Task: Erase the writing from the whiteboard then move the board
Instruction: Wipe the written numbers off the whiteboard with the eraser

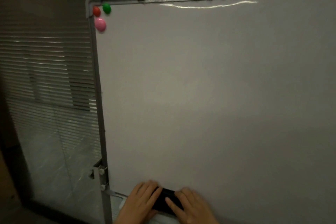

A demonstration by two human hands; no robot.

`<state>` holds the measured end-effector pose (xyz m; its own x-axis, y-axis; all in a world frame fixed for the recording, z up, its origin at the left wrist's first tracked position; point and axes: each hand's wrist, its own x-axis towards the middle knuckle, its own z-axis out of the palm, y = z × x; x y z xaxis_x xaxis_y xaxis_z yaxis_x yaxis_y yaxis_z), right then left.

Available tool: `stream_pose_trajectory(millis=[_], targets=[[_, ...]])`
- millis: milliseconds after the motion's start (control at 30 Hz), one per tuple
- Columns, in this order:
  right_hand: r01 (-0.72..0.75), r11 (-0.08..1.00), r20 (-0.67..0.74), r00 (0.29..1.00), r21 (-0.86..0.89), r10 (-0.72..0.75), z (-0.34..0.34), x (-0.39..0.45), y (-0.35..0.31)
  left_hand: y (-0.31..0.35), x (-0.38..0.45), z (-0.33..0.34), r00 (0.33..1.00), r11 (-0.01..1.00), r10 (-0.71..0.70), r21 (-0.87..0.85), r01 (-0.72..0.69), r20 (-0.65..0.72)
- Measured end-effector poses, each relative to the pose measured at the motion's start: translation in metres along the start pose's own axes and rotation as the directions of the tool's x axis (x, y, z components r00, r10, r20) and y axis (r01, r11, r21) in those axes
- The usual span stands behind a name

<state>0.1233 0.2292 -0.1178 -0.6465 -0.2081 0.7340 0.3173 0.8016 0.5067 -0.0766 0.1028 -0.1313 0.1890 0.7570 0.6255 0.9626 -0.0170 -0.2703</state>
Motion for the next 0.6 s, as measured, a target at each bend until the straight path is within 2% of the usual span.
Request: stream_pose_trajectory(millis=[67, 133, 167, 233, 267, 300, 433, 500, 600], targets=[[-0.029, 0.998, 0.070, 0.997, 0.063, 0.025, -0.004, 0.012, -0.015, 0.000, -0.009, -0.003, 0.993, 0.998, 0.002, -0.064, 0.005, 0.114], [-0.256, 0.932, 0.060, 0.967, 0.258, 0.249, -0.010, 0.031, -0.015, -0.001, -0.016, -0.004, 0.987, 0.995, 0.000, -0.099, 0.015, 0.158], [-0.301, 0.889, -0.003, 0.947, 0.344, 0.321, -0.011, 0.031, -0.017, -0.001, -0.018, -0.006, 0.984, 0.993, -0.011, -0.111, 0.031, 0.177], [-0.248, 0.922, 0.091, 0.969, 0.298, 0.231, -0.008, 0.018, -0.022, -0.001, -0.020, -0.007, 0.982, 0.991, -0.024, -0.126, 0.048, 0.187], [-0.159, 0.947, 0.147, 0.982, 0.279, 0.121, -0.004, 0.007, -0.022, 0.000, -0.022, -0.010, 0.981, 0.988, -0.037, -0.138, 0.064, 0.189], [-0.157, 0.939, 0.187, 0.977, 0.307, 0.102, -0.002, 0.000, -0.023, 0.001, -0.020, -0.013, 0.981, 0.985, -0.049, -0.151, 0.078, 0.190], [-0.270, 0.897, 0.262, 0.948, 0.350, 0.182, -0.005, 0.002, -0.030, 0.007, -0.012, -0.024, 0.992, 0.992, -0.045, -0.115, 0.058, 0.114], [-0.295, 0.881, 0.250, 0.945, 0.371, 0.211, -0.009, 0.006, -0.032, 0.006, -0.005, -0.026, 0.995, 0.989, -0.058, -0.129, 0.068, 0.083], [-0.329, 0.852, 0.249, 0.937, 0.406, 0.243, -0.014, 0.009, -0.028, 0.003, 0.000, -0.031, 0.991, 0.979, -0.081, -0.179, 0.099, 0.107]])
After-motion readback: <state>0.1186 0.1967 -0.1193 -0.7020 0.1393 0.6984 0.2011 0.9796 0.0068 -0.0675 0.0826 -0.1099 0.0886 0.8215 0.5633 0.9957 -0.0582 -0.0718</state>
